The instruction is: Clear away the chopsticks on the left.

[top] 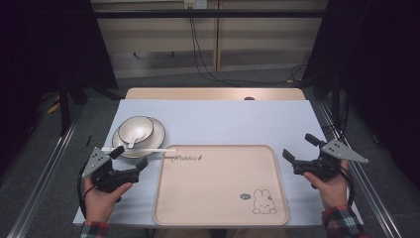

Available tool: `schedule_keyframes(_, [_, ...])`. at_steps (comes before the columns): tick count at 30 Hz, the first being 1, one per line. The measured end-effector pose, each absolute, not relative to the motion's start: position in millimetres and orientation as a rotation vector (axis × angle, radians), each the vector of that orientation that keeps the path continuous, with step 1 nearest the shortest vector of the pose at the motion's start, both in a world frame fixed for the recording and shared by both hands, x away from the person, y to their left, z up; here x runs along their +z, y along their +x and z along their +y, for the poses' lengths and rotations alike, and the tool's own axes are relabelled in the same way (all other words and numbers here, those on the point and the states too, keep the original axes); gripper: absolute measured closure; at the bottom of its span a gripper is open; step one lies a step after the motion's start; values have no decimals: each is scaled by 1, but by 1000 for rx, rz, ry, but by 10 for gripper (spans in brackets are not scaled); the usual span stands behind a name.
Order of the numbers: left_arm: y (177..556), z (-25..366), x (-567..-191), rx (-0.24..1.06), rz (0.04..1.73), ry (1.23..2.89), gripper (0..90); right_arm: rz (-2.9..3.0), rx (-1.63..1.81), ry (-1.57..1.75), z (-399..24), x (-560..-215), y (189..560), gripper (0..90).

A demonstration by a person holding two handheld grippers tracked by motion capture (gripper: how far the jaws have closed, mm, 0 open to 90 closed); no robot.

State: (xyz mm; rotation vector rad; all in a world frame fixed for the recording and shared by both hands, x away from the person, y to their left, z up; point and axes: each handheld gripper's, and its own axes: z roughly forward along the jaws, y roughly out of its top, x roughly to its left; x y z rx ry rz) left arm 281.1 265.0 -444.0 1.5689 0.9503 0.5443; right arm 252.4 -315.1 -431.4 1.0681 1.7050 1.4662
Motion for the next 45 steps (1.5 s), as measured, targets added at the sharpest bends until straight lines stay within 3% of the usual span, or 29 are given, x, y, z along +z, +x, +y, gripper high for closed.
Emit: schedule_keyframes(45, [313,216,-426,479,827,1800,30,1714,1461,1083,-314,-431,251,0])
